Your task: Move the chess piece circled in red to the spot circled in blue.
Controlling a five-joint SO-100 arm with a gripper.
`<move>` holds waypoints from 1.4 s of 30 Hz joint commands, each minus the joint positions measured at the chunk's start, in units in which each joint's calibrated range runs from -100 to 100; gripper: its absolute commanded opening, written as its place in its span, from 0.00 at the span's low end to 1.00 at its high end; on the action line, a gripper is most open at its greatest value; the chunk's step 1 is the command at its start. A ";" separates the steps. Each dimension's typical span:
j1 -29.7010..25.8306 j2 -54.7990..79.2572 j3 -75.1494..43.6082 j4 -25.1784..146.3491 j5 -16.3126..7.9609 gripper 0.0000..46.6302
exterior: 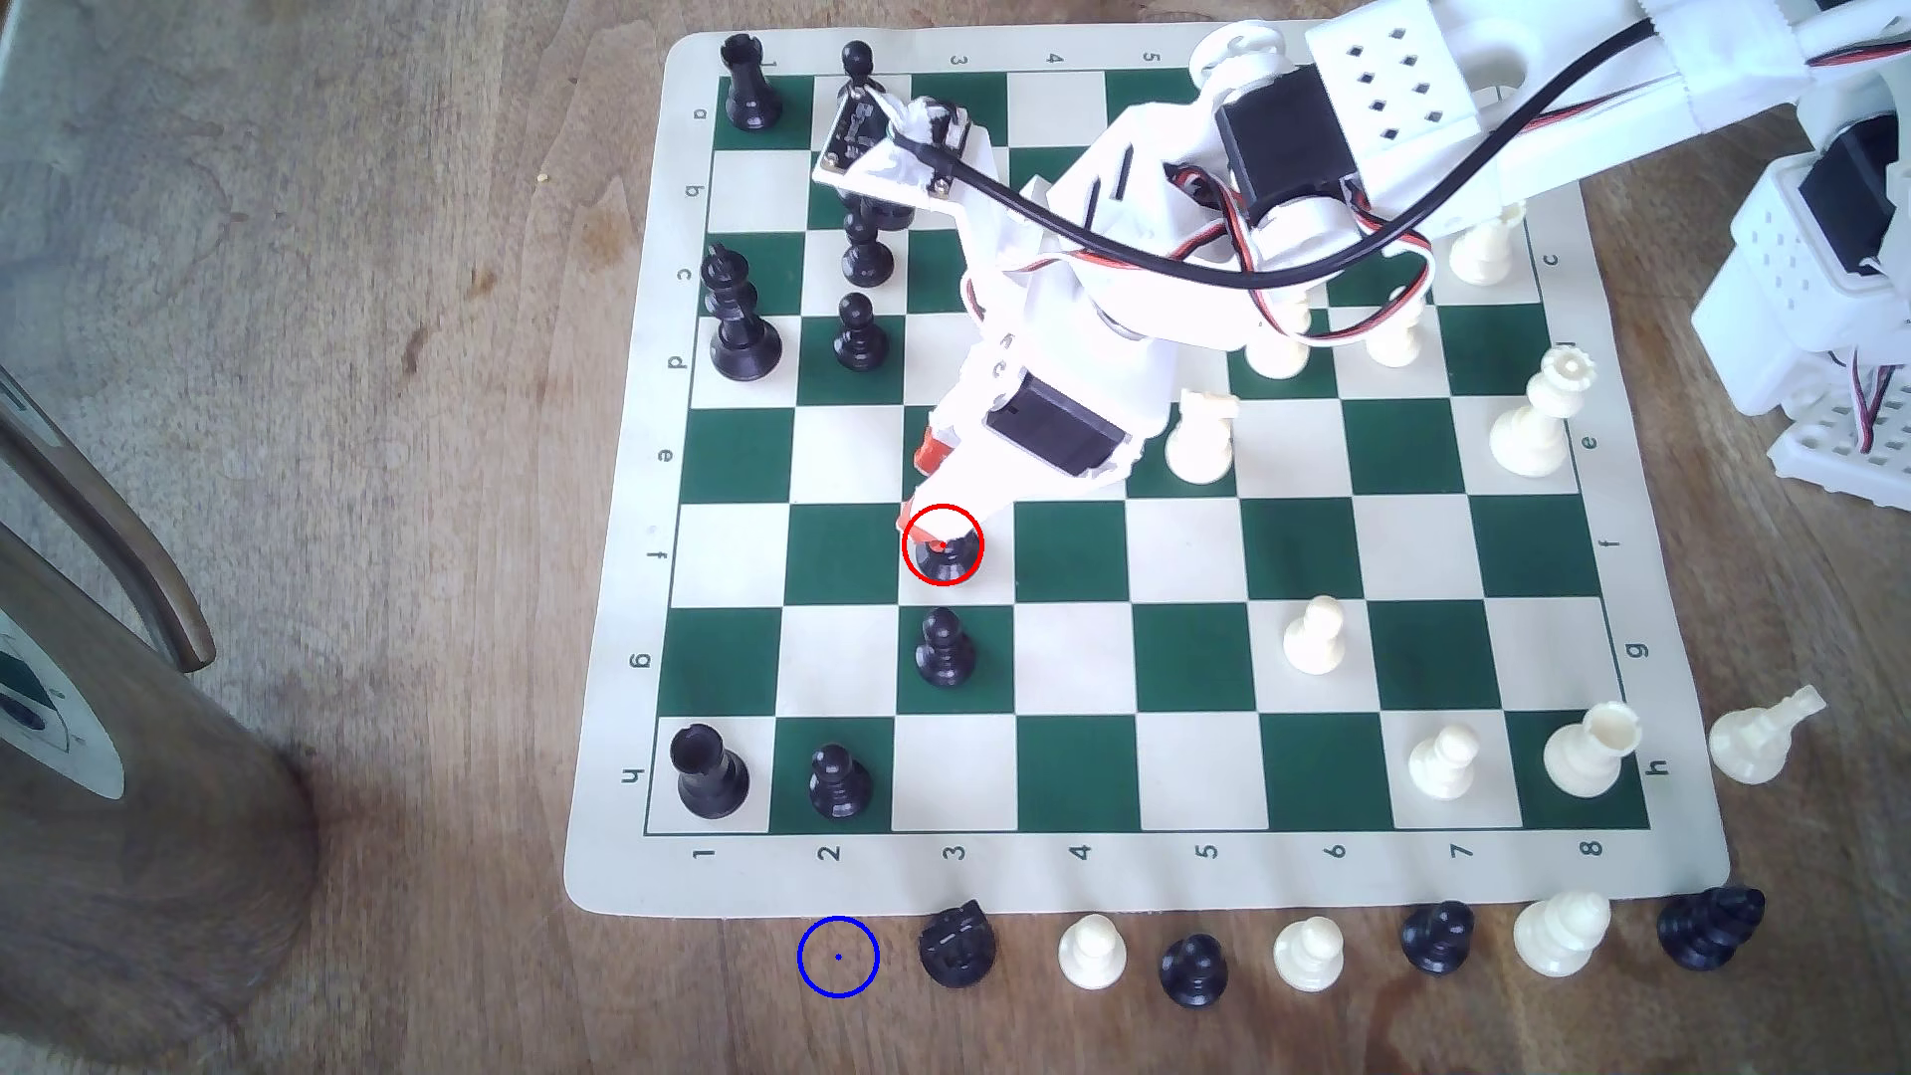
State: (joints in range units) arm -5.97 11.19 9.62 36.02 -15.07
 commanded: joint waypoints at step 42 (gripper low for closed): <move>-1.18 -5.24 -2.28 -5.39 -0.83 0.00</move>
State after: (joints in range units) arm -5.97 13.20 14.41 29.80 -15.60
